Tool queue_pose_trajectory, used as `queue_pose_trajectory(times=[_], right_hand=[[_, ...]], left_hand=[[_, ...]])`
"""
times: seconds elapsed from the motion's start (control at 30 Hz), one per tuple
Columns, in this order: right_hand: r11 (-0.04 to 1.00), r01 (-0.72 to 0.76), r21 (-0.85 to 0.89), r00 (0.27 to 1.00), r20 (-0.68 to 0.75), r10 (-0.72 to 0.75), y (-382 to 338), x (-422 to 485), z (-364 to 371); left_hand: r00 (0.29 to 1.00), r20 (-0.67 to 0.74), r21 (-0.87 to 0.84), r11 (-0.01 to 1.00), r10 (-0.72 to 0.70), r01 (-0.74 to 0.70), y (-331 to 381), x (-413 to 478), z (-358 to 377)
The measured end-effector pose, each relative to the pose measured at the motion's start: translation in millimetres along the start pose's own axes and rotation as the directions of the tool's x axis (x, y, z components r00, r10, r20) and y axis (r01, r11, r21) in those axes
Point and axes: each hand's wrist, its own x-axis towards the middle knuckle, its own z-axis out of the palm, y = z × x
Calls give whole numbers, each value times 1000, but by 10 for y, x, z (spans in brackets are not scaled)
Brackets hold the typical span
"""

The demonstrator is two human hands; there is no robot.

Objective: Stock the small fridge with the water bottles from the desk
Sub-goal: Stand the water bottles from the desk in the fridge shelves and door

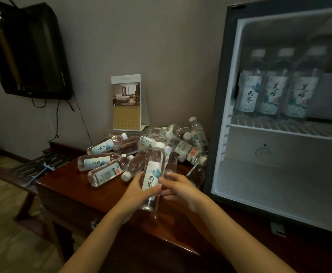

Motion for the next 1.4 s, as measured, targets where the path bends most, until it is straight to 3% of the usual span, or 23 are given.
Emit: queue_pose_trajectory(times=[0.23, 0.47, 0.7, 0.77, 0.97, 1.13, 1.23, 1.3, 1.4], right_hand=[[963, 257, 81, 966, -32, -255, -336, -450, -369], [909, 415, -39, 897, -153, -416, -616, -995, -800], [775, 573, -265, 662, -407, -629, -906, -1521, -1327], [735, 582, -347, 603, -422, -677, -1001, -1652, -1495], [675, 488, -553, 514, -442, -735, -1242, -1877, -2028], [674, 419, -608, 397, -545, -738, -1305, -1816, -2410], [718, 363, -594, 390, -603, -696, -1272, -1699, -2611], [726, 363, -584, 381, -618, -687, -1233, -1616, -2680], [704, 391, -593, 346, -614, -710, -1194, -1514, -2737]], left_hand=[[943, 246, -104, 973, 225, -205, 533, -92, 395], [865, 247, -138, 900, 436, -414, 899, -173, 1008], [771, 251, -279, 807, 585, -521, 1334, -3, 1861], [742, 263, -300, 784, 616, -544, 1502, 89, 2119], [688, 314, -359, 753, 654, -552, 1915, 398, 2865], [704, 400, -229, 808, 587, -543, 2090, 662, 3268], [684, 454, -195, 812, 572, -550, 2103, 786, 3374], [714, 414, -122, 812, 564, -571, 2087, 846, 3421], [764, 245, 38, 782, 596, -622, 2059, 915, 3478]])
